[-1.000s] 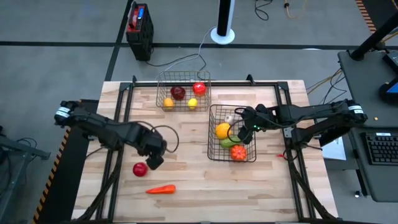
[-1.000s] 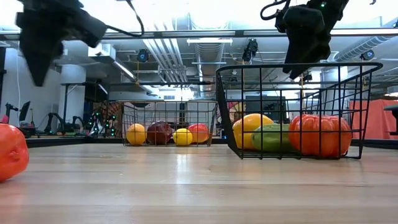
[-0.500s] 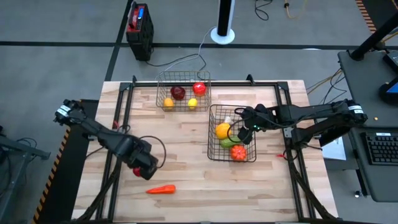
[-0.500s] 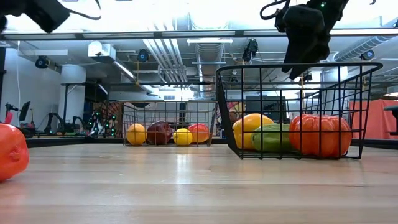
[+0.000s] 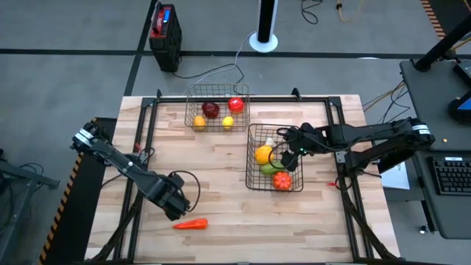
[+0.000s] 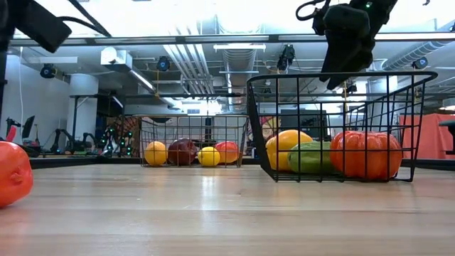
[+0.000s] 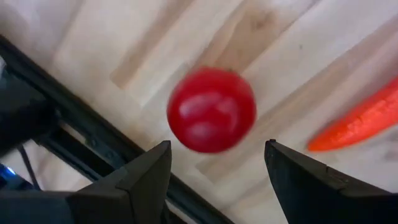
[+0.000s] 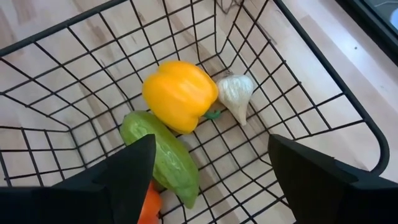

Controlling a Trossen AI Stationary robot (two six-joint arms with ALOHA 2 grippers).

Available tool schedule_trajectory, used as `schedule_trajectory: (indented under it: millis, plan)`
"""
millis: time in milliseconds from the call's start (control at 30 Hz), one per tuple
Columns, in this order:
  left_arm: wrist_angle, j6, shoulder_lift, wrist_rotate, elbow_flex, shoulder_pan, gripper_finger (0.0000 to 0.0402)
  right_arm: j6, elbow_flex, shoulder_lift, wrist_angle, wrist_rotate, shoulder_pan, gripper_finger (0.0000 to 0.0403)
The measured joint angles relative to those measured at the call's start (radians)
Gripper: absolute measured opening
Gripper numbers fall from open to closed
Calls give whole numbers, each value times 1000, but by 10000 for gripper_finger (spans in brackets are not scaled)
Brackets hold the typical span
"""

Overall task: Sort produce into baskets
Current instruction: Put the red tomato into the silver wire basket

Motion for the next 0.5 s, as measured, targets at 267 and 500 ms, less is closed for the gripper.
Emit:
schedule_trajectory:
  millis: [267, 500]
  plan:
    - [-66, 52, -42, -87, 0, -50, 234, 18, 17, -1, -16, -9, 1, 290]
    - [-131, -5, -82, -97, -5, -157, 127, 61, 91, -16, 0, -8, 80, 260]
